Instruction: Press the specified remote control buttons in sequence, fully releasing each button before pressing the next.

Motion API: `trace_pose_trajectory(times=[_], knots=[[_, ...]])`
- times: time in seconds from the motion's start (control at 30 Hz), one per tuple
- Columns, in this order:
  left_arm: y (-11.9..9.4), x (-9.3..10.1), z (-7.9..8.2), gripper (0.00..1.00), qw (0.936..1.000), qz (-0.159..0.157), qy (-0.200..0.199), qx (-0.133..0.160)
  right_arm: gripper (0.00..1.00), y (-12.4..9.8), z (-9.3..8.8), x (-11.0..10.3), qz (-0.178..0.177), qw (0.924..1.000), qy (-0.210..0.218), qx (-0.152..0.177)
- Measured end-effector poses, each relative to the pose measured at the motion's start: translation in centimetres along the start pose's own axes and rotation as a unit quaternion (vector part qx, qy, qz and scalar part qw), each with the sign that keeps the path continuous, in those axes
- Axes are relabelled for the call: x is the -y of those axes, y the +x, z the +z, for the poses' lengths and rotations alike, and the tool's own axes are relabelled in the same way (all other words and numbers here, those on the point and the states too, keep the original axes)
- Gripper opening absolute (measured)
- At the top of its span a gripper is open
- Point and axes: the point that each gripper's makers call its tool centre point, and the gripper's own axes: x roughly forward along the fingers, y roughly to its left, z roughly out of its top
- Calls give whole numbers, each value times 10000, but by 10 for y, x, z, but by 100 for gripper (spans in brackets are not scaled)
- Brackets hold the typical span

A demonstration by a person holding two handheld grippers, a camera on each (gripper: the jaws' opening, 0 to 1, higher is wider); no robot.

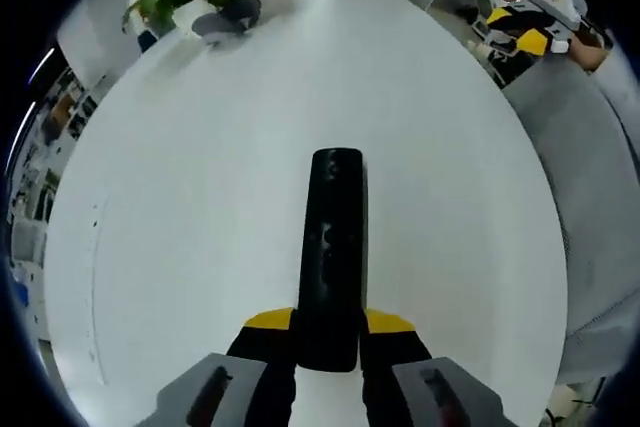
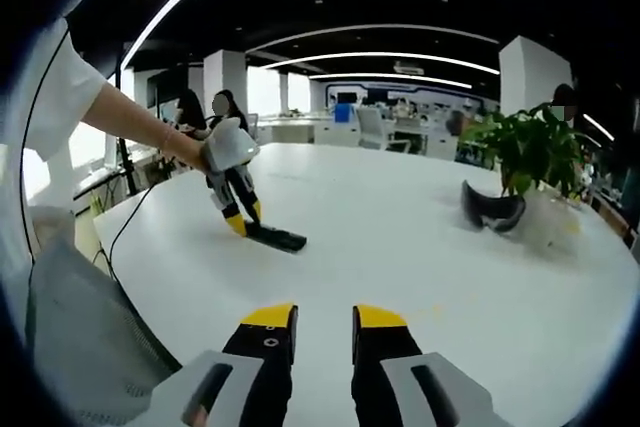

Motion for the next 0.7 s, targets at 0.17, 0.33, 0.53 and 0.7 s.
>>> trace_pose_trajectory(times=[0.17,0.33,0.53,0.7], knots=[[1,7,1,22,10000,-66,11,-40,18,1,-1,0,29,10000,-20,-26],[2,10,0,24,9999,-104,107,77,18,1,-1,0,31,10000,-22,-27],[2,10,1,24,9994,-52,-114,336,19,1,-1,0,37,10000,-21,-11],[1,15,1,23,9976,12,-168,673,18,0,0,1,18,10000,-7,19]])
